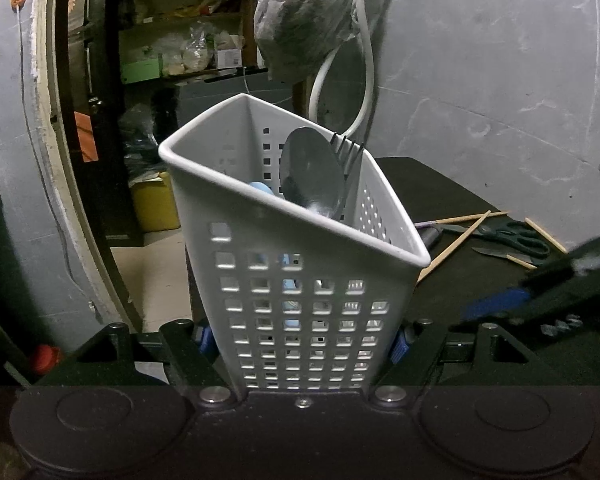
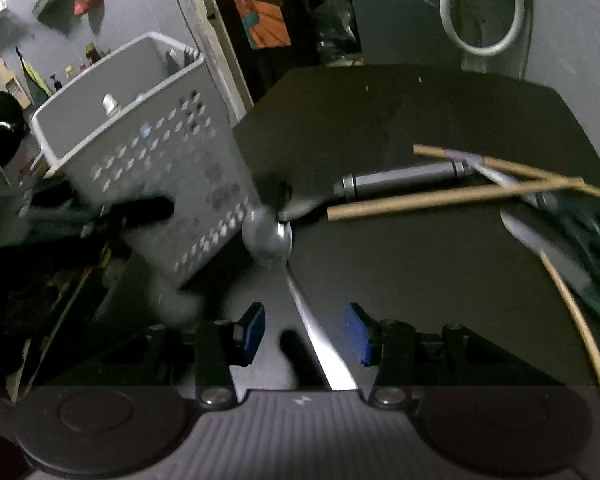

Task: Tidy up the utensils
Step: 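Close the right gripper on the handle of a metal spoon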

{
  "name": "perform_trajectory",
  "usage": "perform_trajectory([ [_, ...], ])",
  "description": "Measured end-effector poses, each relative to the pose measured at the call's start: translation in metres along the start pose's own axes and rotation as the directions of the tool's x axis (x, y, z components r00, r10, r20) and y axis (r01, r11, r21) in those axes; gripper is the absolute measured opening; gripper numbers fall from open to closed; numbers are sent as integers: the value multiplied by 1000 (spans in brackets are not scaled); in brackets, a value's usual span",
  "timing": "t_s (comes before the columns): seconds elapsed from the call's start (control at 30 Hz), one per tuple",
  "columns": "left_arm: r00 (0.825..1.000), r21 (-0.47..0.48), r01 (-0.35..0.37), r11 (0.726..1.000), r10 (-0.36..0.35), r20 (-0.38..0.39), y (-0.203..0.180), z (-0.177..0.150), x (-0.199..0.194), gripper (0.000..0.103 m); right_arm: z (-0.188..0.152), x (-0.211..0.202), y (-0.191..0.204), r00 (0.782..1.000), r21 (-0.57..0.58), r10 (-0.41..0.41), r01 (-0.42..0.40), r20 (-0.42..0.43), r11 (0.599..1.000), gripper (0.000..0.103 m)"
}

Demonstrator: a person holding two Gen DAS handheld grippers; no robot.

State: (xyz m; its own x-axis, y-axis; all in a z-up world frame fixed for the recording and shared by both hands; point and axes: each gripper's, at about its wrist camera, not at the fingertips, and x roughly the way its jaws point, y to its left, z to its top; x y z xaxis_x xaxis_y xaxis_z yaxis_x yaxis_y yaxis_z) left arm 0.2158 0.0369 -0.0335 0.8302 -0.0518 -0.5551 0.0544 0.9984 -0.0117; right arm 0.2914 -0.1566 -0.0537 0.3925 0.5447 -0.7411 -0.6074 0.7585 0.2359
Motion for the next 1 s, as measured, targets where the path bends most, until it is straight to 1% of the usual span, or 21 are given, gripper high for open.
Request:
perform_trajectory([
  [0.03, 1000, 1, 1, 1000, -1, -1, 0, 0, 0, 77, 5, 5, 0, 1000, -1, 3, -3, -1, 1000, 44],
  [0.1, 1000, 3, 5, 1000, -5, -3, 1, 0, 0, 77, 14, 18, 3, 1000, -27, 19, -19, -13, 999, 41],
  [0.2, 1000, 3, 8, 1000, -8, -2, 2, 0, 0, 77, 23, 34, 13, 998, -68, 44, -47, -39, 997, 43],
  [0.23, 1000, 2, 9, 1000, -9, -2, 2, 0, 0, 77, 25, 38, 15, 998, -82, 38, -42, -48, 996, 43],
  [0.27, 1000, 1, 10, 1000, -10, -2, 2, 0, 0, 77, 25, 40, 20, 999, -110, 19, -23, -38, 994, 43],
  [0.3, 1000, 0, 10, 1000, -10, -2, 2, 0, 1, 77, 26, 42, 24, 999, -133, -4, -1, -33, 991, 40],
  [0.33, 1000, 0, 11, 1000, -11, -1, 2, 0, 1, 77, 26, 44, 28, 999, -150, -30, 25, -31, 988, 28],
  [0.37, 1000, -1, 12, 1000, -12, 0, 3, 0, 1, 77, 26, 44, 30, 998, -163, -55, 49, -32, 985, 20],
  [0.4, 1000, -1, 14, 1000, -14, 1, 3, 0, 1, 77, 25, 44, 31, 997, -161, -68, 62, -31, 985, 11],
  [0.47, 1000, -2, 16, 1000, -16, 2, 3, 0, 1, 77, 20, 38, 26, 996, -115, -79, 75, -29, 991, 10],
  [0.53, 1000, -2, 18, 1000, -18, 4, 4, -1, 1, 77, 11, 30, 22, 993, -76, -115, 113, -24, 991, 9],
  [0.63, 1000, 1, 23, 1000, -23, 7, 6, -2, 1, 77, -7, 12, 11, 986, 38, -162, 163, -24, 986, 9],
  [0.8, 999, 8, 34, 999, -34, 10, 8, -2, 1, 77, -41, -19, 0, 970, 217, -236, 242, -56, 946, 8],
  [0.87, 999, 12, 40, 999, -40, 10, 9, -3, 1, 77, -53, -33, -2, 968, 295, -240, 252, -74, 922, 10],
  [0.9, 999, 14, 41, 999, -42, 11, 8, -2, 1, 77, -57, -36, -1, 970, 326, -231, 245, -80, 913, 14],
  [0.93, 999, 16, 43, 999, -43, 11, 8, -2, 1, 77, -60, -39, 1, 973, 352, -213, 231, -88, 907, 19],
  [1.0, 999, 20, 48, 999, -48, 12, 9, -2, 2, 77, -67, -46, 3, 979, 372, -178, 203, -101, 906, 22],
])
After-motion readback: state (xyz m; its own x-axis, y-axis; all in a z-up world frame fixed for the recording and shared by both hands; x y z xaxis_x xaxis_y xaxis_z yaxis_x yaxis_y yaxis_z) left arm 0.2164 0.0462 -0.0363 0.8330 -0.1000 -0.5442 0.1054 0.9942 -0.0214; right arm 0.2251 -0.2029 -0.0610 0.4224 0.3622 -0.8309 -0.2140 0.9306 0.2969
